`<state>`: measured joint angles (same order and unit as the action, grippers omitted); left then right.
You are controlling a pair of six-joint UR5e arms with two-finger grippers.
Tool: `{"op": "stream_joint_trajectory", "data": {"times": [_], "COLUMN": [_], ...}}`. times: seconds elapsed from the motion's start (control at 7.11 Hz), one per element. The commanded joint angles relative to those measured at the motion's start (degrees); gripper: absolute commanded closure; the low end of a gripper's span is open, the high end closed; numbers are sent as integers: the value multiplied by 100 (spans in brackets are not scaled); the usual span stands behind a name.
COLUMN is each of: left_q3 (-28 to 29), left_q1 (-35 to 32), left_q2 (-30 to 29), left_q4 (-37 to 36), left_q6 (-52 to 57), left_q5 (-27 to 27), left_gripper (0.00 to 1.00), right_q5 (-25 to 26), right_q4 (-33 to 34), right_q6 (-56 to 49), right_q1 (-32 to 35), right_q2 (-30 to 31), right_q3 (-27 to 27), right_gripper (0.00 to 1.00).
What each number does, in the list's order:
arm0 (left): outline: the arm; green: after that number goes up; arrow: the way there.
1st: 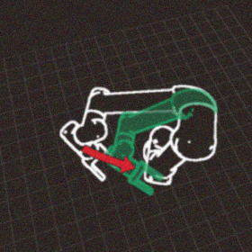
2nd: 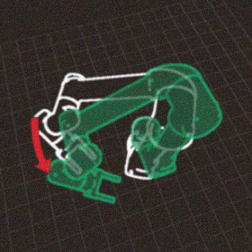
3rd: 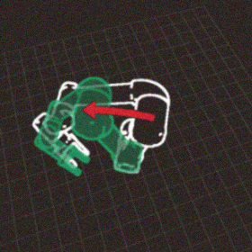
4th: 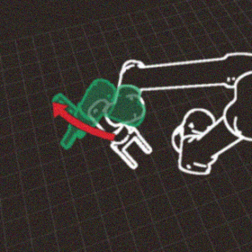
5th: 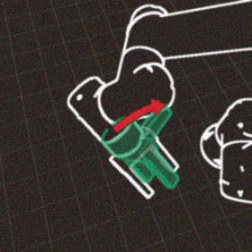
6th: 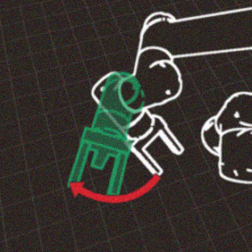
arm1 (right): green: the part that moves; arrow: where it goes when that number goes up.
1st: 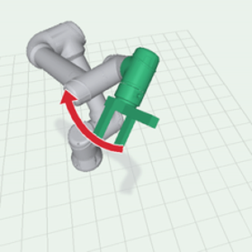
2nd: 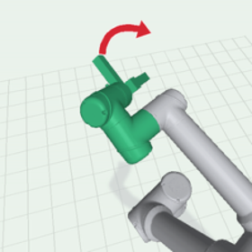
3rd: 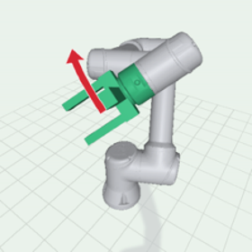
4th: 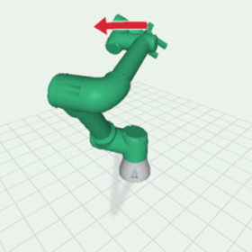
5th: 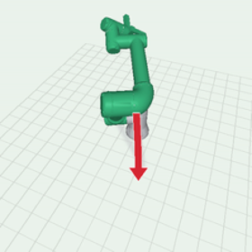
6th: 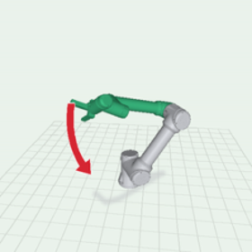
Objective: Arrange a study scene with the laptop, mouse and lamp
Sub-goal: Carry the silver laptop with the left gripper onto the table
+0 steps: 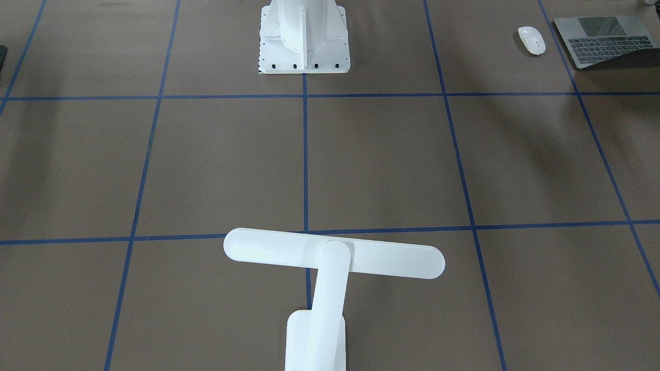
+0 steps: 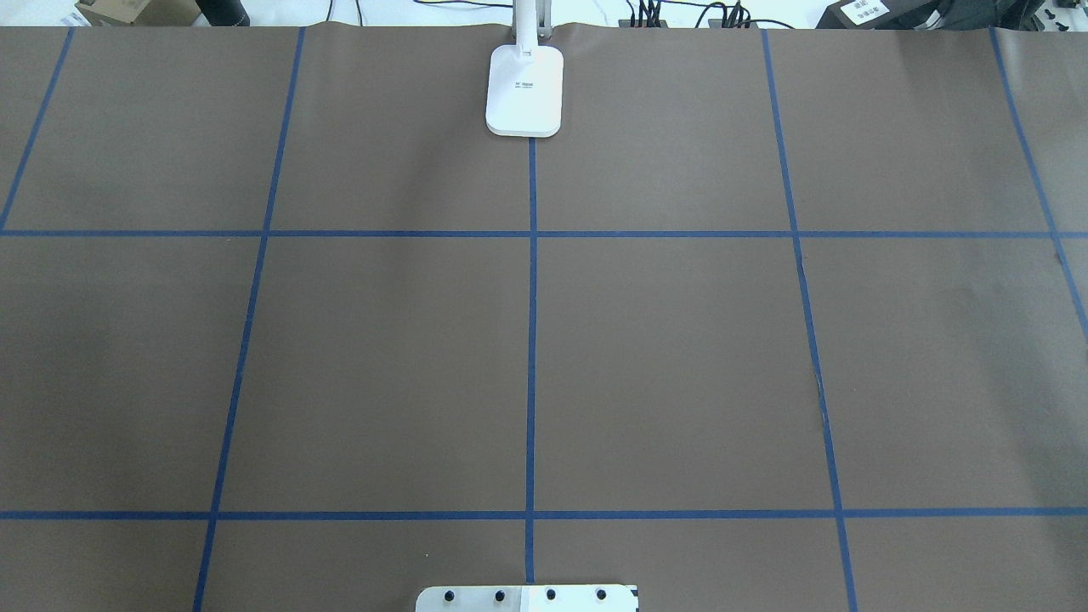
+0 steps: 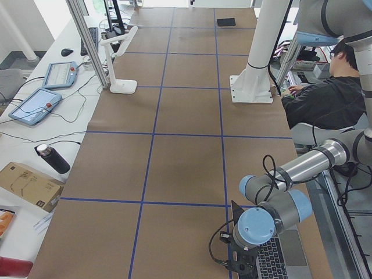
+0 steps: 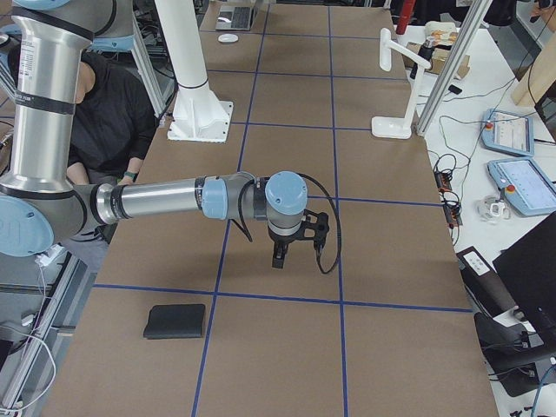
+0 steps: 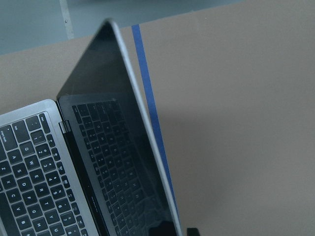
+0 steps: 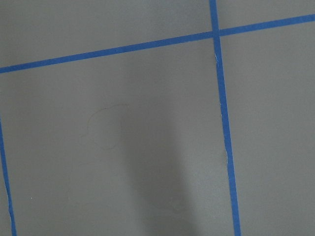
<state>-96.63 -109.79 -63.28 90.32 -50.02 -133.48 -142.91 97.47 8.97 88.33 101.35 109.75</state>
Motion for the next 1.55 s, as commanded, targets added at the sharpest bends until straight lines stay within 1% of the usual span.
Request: {"op": "stream_joint_trajectory", "data": {"times": [0.0, 0.28, 0.56, 0.7, 0.84, 1.13, 1.27, 1.41], "left_q3": [-338, -645, -856, -892, -901, -936, -1076, -1182], "left_q1": [-166, -288, -447, -465, -465, -456, -413, -142], "left_q2": [88, -43, -315, -577, -997, -1754, -2097, -2527], "left_q4": [-101, -469, -725, -1048, -1617, -2444, -2849, -3236], "left_q6": [1, -8, -17, -69, -70, -87, -183, -488], "left_q5": [6, 50, 129, 129, 129, 120, 111, 103], "left_gripper": [100, 100, 100, 100, 100, 100, 100, 100], "right_q5": [0, 0, 0, 0, 0, 0, -9, -9], "right_q4": [0, 9, 9, 9, 9, 9, 9, 35], "right_q6": [0, 0, 0, 0, 9, 0, 9, 9], "right_q1": [0, 0, 0, 0, 0, 0, 0, 0], "right_q2": [-1, -1, -1, 8, 8, 8, 16, 34], "right_q3": [-23, -32, -32, -32, -32, -6, 3, -6], "right_gripper": [1, 1, 1, 1, 1, 1, 1, 1]}}
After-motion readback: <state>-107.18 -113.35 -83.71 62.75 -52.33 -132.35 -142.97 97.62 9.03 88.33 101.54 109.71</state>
